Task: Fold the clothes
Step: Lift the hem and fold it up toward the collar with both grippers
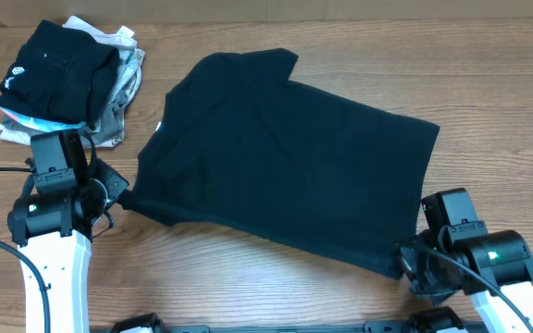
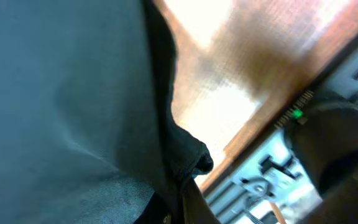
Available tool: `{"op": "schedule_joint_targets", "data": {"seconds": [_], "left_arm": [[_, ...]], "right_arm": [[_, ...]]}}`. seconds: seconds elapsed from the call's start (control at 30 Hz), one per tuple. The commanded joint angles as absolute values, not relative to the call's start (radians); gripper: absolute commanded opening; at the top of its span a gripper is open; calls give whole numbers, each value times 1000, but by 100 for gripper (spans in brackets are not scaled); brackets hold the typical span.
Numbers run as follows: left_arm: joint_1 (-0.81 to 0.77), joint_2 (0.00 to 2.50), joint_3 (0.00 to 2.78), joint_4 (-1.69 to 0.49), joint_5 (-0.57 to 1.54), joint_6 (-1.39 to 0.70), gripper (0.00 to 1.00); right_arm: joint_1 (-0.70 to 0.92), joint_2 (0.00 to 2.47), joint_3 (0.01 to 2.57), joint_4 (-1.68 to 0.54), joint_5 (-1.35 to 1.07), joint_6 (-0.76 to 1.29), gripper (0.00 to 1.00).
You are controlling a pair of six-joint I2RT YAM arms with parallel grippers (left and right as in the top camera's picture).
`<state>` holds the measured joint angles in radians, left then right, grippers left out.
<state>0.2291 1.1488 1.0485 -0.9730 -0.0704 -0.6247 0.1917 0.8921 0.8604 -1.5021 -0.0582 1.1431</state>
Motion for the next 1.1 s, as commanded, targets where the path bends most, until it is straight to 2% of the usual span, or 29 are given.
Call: {"op": "schedule_joint_targets", "data": {"seconds": [0.0, 0.2, 0.4, 1.07], "left_arm": [[223, 1145, 1078, -907, -84, -605, 4], [175, 1198, 1078, -775, -84, -605, 4], [70, 1351, 1078, -573, -85, -605, 4], [-2, 1557, 1078, -210, -85, -605, 4]], "right_arm": [[195, 914, 891, -1441, 10, 1117, 4], [195, 1017, 891, -1362, 56, 1105, 4], [195, 1148, 891, -1245, 90, 1090, 4], [194, 1220, 891, -1008, 225, 1016, 4]]}}
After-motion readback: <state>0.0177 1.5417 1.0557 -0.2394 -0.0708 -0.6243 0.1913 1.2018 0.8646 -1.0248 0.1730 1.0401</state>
